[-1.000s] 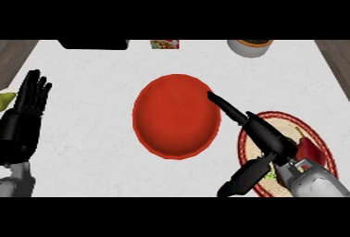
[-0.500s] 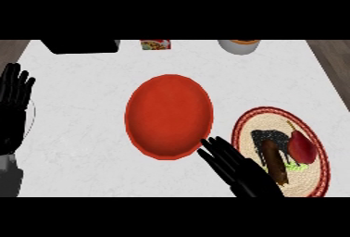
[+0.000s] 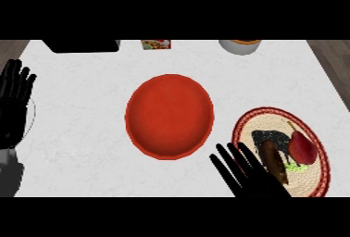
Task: Pick the sweet potato from the placemat and place it in the bowl
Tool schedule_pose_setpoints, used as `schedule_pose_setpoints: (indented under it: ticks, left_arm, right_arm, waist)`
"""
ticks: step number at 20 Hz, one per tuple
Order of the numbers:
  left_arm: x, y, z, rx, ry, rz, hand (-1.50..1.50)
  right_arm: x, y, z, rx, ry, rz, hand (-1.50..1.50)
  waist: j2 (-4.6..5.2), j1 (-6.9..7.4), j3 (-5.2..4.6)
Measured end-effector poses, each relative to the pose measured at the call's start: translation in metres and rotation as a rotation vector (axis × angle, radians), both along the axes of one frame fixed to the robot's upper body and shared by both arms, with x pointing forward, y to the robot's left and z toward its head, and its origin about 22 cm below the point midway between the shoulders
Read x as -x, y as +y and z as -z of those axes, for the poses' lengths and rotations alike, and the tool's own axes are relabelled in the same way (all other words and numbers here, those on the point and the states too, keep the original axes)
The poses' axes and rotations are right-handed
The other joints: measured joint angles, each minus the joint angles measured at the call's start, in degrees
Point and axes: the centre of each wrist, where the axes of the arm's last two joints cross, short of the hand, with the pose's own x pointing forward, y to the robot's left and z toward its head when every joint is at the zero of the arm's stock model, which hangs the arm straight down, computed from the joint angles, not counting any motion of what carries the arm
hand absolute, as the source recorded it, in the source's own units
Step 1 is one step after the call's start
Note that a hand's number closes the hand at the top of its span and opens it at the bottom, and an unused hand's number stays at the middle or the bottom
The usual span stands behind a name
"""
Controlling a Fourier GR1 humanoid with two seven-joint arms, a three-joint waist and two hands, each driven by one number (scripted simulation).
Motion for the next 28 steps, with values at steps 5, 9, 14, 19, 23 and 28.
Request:
schedule_pose_setpoints:
  ticks: [5,9,14,19,23,28]
  left_arm:
    - [-0.003,-0.001,0.000,0.002,-0.003,0.016,0.00]
    - [-0.008,-0.005,-0.005,0.001,-0.008,0.024,0.00]
    - [-0.008,-0.009,-0.009,0.000,-0.014,0.029,0.00]
    - [-0.006,-0.004,-0.006,0.004,-0.014,0.032,0.00]
    - [-0.012,-0.006,-0.006,0.007,-0.016,0.035,0.00]
    - [-0.008,-0.005,-0.013,0.011,-0.013,0.032,0.00]
  right_arm:
    - [0.015,0.007,-0.019,0.242,0.105,0.107,-1.50]
    - [0.021,0.009,-0.032,0.379,0.197,0.121,-1.50]
    - [0.017,0.013,-0.041,0.413,0.266,0.127,-1.50]
    - [0.005,0.012,-0.045,0.447,0.294,0.147,-1.50]
    - [-0.004,0.012,-0.036,0.485,0.318,0.179,-1.50]
    - [-0.013,0.001,-0.021,0.536,0.341,0.250,-1.50]
  waist:
    - [0.27,0.69,-0.03]
    - [0.51,1.19,0.04]
    - [0.60,1.75,0.16]
    - [0.65,1.90,0.23]
    - [0.68,1.82,0.29]
    - [0.65,1.89,0.34]
